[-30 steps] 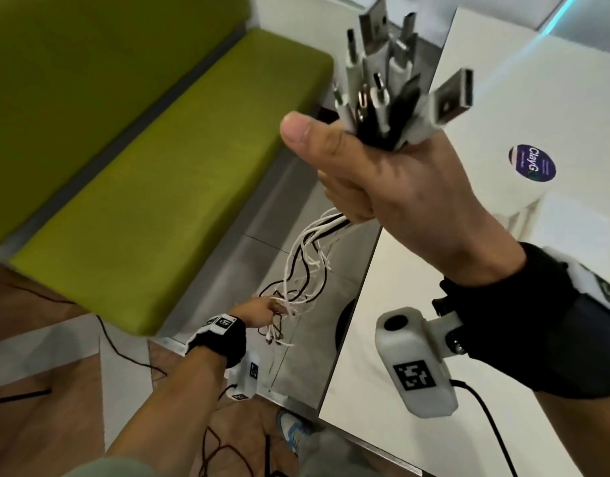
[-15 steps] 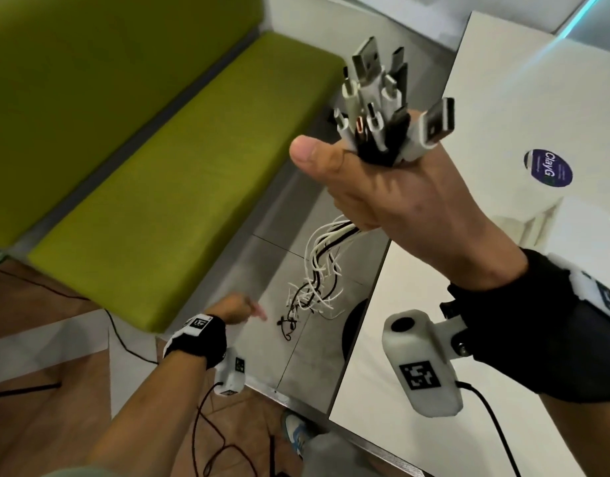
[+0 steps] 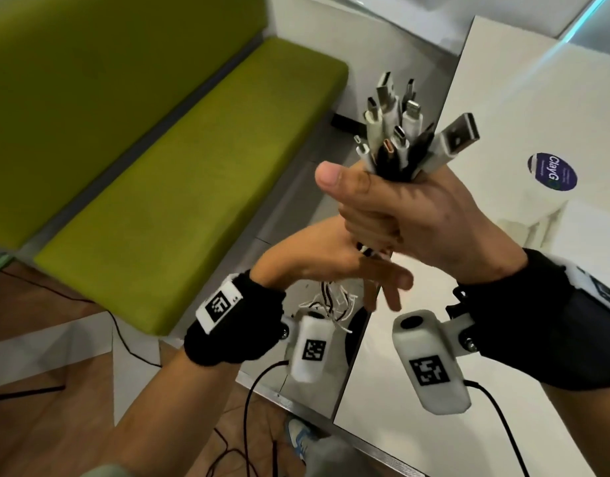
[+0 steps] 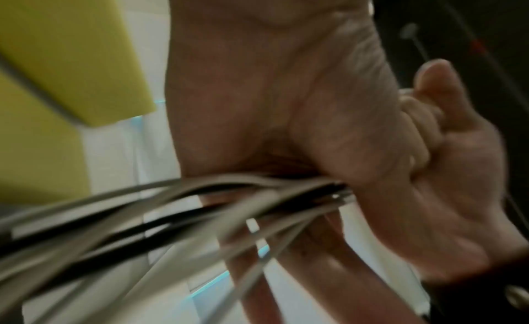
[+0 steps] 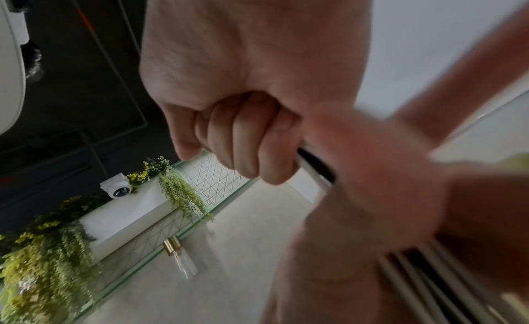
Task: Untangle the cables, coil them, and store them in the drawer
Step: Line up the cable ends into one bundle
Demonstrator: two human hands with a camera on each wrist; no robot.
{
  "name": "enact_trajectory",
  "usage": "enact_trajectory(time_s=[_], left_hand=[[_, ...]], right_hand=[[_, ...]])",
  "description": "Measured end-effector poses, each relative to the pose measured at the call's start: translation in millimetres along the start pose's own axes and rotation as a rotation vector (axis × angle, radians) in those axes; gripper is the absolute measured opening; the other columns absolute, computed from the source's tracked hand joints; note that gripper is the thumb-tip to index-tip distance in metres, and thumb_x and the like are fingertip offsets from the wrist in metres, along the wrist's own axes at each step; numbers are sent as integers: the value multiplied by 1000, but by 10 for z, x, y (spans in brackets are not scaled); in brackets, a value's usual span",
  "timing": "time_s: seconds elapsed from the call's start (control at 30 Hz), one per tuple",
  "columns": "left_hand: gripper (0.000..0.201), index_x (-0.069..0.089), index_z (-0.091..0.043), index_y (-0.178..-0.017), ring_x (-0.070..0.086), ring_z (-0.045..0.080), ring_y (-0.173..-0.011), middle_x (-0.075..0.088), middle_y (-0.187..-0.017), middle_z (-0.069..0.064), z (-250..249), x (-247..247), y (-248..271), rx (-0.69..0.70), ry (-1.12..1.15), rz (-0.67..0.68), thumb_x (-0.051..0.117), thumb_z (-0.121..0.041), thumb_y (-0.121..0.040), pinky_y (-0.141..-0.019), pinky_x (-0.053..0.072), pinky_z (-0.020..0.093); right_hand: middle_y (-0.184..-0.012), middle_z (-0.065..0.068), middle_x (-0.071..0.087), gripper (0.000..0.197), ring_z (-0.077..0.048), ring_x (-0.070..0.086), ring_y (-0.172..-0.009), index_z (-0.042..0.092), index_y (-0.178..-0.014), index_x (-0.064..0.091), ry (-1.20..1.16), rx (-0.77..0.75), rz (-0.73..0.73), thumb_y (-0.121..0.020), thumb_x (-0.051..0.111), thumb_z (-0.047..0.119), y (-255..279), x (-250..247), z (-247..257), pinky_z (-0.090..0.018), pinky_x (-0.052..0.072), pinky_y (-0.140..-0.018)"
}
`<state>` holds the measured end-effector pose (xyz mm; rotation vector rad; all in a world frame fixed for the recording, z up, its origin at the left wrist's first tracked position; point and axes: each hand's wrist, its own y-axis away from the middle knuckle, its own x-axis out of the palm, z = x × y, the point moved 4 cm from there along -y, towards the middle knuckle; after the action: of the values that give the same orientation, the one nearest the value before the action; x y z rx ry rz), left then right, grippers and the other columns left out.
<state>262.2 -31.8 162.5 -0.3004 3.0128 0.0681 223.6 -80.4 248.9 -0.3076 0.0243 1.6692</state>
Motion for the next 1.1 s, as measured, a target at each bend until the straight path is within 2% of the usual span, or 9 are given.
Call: enact_trajectory(time_s=[0.07,0.13,0.2,0.23,0.3,0.37,0.77,0.87,1.1], left_hand=[[31,74,-28,-74,53,16,-38,63,-50,7,40,81,-39,-10,5,-79,60,-9,-93,-44,46,22],[26,70,-4,-72,39,5,-33,51,-39,-6,167,116,-59,21,43,-226,60,-16,-94,-40,33,14],[47,60,4,-56,36,1,-33,45,-36,-10,364,150,-75,63,42,-367,60,-30,-89,-42,28,12],[53,54,1,-49,36,1,-34,44,-36,-10,447,165,-77,88,17,-434,59,-37,-86,-43,28,13],[54,44,-12,-43,33,4,-35,40,-36,-10,652,205,-95,138,21,-528,60,-42,-85,-43,27,22],[67,35,-6,-45,27,9,-37,33,-39,-8,829,247,-93,140,100,-586,64,-49,-86,-42,23,30],[76,33,-12,-43,24,11,-35,29,-41,-2,1904,338,27,-211,-136,-662,50,-79,-75,-40,25,37],[77,59,-4,-48,46,10,-34,57,-45,8,1980,236,-28,-338,-118,-593,58,-77,-71,-45,43,28],[49,65,-16,-52,60,11,-48,61,-45,0,2570,118,189,-591,-199,-500,63,-50,-87,-74,55,32]], right_hand=[[-54,22,30,45,3,27,-37,22,-52,42,17,6,13,-94,54,11,-12,-28,12,-6,25,-43],[-66,24,37,37,9,36,-40,9,-58,56,-68,89,10,-94,52,12,12,-34,10,-3,31,-44],[-92,22,41,35,29,47,-68,-5,-86,65,-164,131,3,-89,42,22,35,-11,49,7,36,-72],[-94,22,41,35,30,48,-75,3,-90,61,-172,161,-29,-88,40,31,33,13,65,6,36,-78],[-72,21,43,18,6,52,-54,27,-79,49,-27,116,-126,-88,52,43,57,30,4,-9,42,-60],[-52,14,26,44,-7,24,-42,30,-59,31,46,110,-155,-91,61,32,40,11,-46,-22,25,-47],[-48,12,23,54,-11,21,-43,26,-53,27,27,139,-119,-95,61,22,119,19,44,-21,21,-46],[-50,6,23,54,-14,21,-47,25,-53,27,53,195,-135,-94,62,25,159,56,-54,-22,20,-46],[-48,13,22,54,-9,20,-42,27,-54,26,-5,144,-120,-95,60,21,125,-72,18,-20,22,-46]])
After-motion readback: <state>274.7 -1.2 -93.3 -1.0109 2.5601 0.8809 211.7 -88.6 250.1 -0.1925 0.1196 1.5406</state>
